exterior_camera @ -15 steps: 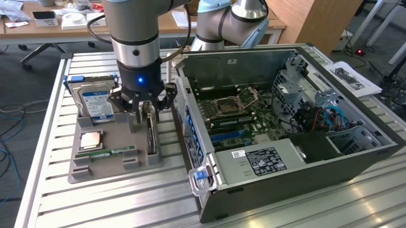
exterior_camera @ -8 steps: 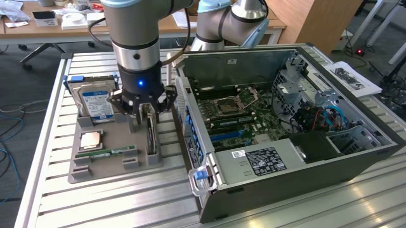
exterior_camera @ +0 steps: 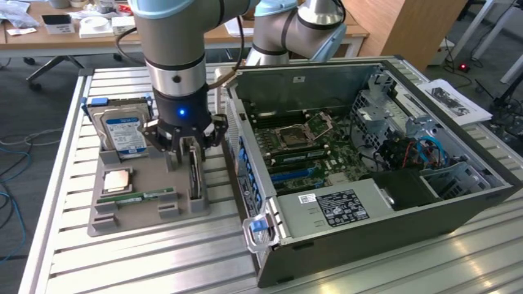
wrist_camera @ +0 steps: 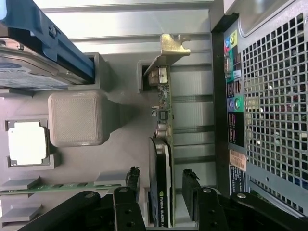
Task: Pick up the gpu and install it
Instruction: 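Pick up the gpu and move the gpu toward the slot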
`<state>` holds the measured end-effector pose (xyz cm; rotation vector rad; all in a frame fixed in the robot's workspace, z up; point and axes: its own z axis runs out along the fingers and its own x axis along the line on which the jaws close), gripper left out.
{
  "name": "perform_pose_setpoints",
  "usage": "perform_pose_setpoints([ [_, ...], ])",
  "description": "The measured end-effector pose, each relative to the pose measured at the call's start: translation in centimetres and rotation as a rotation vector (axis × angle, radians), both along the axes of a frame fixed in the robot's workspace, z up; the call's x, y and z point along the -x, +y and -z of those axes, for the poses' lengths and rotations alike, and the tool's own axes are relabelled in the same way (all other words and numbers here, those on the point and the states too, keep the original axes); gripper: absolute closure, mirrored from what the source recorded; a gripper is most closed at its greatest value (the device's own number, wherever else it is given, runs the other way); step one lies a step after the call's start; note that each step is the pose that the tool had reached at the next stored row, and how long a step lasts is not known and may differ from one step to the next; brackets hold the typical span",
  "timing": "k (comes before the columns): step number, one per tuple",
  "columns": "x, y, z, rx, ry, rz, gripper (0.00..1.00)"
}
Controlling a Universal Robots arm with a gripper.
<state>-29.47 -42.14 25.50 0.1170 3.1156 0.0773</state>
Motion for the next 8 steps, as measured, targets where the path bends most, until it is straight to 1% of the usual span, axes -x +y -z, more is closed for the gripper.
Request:
perform_pose_setpoints([
  [8,0.0,0.0,0.71,0.0,0.0,0.0,0.51],
])
